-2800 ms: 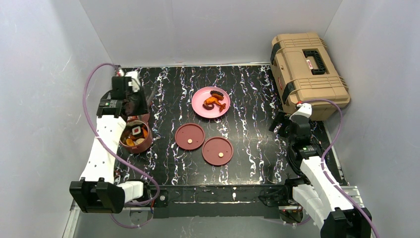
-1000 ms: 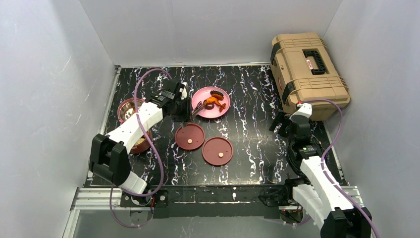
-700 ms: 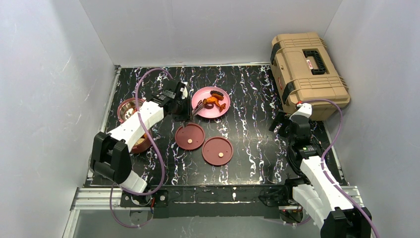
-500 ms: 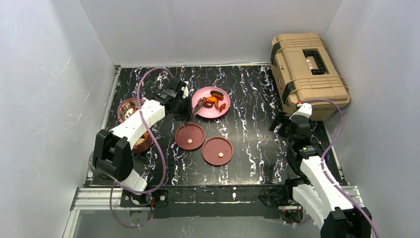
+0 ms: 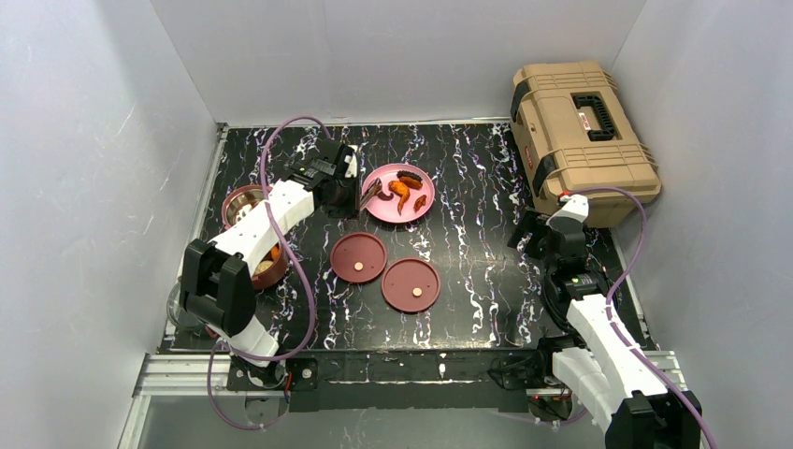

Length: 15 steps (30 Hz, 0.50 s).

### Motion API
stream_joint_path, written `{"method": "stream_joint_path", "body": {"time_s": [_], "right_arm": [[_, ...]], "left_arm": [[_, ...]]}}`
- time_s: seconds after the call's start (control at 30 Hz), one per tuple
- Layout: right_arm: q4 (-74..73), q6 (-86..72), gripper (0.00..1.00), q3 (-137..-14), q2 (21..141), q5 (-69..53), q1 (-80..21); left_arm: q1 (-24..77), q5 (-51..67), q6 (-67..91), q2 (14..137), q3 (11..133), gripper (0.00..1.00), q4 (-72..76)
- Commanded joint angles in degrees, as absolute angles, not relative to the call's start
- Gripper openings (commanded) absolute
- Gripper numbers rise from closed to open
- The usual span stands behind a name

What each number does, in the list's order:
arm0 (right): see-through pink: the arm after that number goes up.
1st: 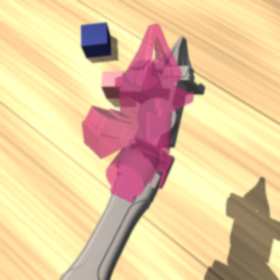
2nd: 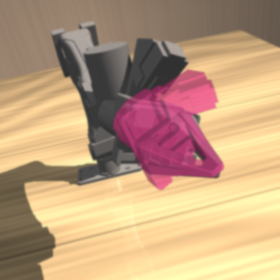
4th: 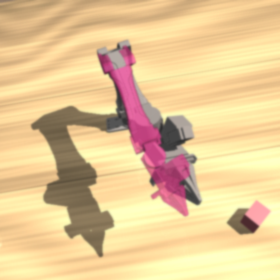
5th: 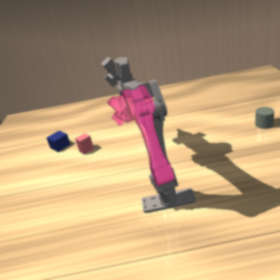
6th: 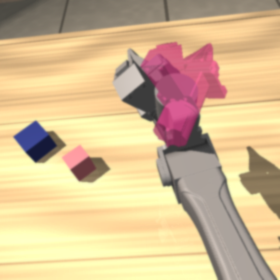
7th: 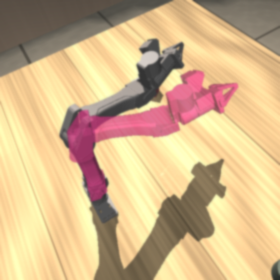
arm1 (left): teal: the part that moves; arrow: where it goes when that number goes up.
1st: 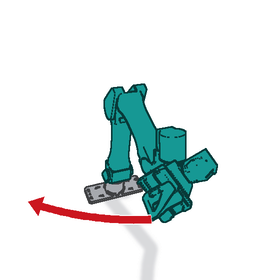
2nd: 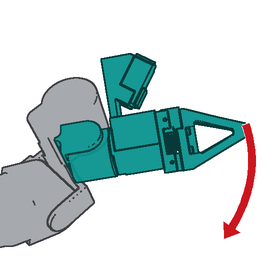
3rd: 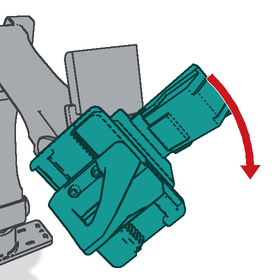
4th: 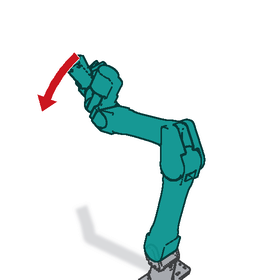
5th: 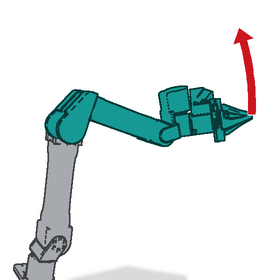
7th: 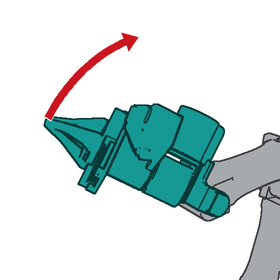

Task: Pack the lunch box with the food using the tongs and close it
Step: Pick up the fake food from the plate.

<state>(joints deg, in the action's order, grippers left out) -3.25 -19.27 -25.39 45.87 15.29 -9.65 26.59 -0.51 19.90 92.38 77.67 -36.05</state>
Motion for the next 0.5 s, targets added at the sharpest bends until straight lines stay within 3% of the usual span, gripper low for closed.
{"method": "stream_joint_path", "body": {"time_s": [0.0, 0.47], "right_arm": [[-1.2, -19.2, 1.0, -26.1, 46.1, 15.5, -9.6], [-1.0, -19.3, 1.0, -26.1, 46.5, 15.3, -9.6]], "left_arm": [[26.8, -0.8, 19.6, 91.3, 80.0, 0.18, -37.5], [26.8, 0.0, 19.2, 94.2, 81.9, 0.26, -37.8]]}}
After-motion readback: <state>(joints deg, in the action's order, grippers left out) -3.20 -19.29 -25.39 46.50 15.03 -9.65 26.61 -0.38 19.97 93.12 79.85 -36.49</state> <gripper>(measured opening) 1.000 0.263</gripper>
